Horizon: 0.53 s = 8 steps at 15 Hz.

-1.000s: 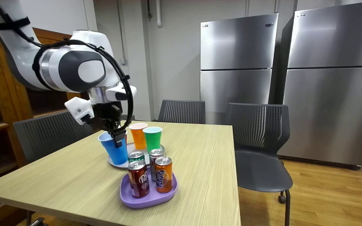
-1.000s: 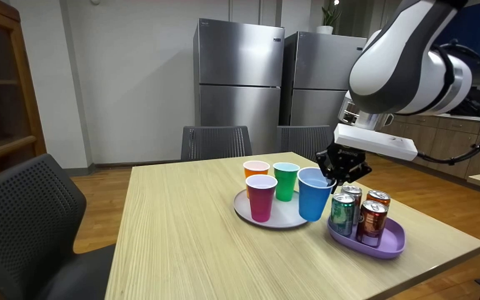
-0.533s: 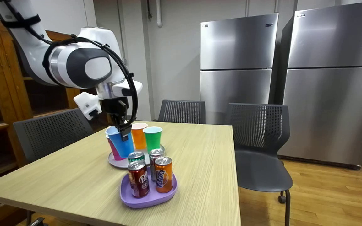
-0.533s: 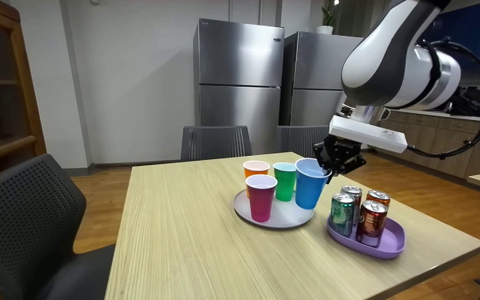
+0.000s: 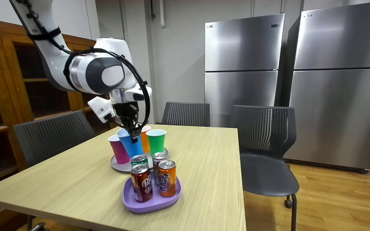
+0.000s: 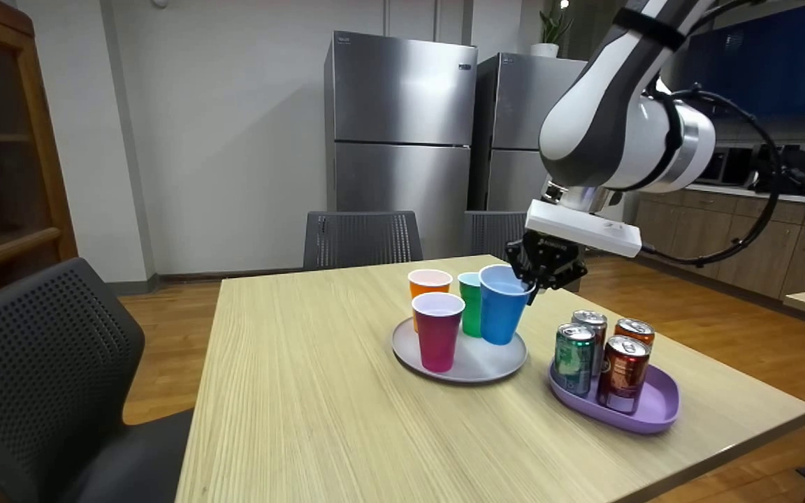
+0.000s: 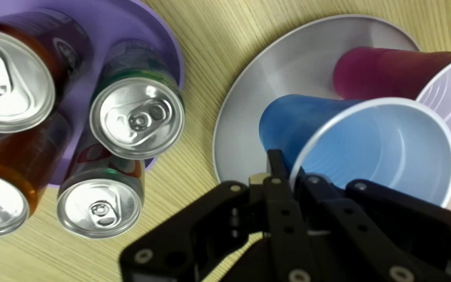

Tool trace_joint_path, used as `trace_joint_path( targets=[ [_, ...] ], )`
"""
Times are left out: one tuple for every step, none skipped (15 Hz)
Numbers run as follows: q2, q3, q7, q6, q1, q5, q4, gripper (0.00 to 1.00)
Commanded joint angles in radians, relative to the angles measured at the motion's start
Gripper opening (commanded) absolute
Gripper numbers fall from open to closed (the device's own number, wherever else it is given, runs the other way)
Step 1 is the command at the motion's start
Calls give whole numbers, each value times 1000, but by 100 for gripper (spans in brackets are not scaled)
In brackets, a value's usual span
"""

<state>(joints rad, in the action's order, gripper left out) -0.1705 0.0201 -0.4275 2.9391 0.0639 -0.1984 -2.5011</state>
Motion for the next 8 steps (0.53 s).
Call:
trace_joint_path(
  targets=[
    [-80, -24, 45, -38, -19, -42, 93, 1],
    [-98, -27, 50, -44, -20, -45, 111, 1],
    [-115, -28, 52, -47, -20, -45, 126, 1],
    [-133, -34, 59, -53, -24, -51, 144, 1],
    [-148, -36, 62, -59, -25, -52, 158, 1],
    [-161, -38, 66, -62, -26, -54, 170, 1],
    [-172, -39, 70, -68, -29, -56, 182, 1],
    [-182, -40, 73, -71, -31, -58, 192, 1]
  ],
)
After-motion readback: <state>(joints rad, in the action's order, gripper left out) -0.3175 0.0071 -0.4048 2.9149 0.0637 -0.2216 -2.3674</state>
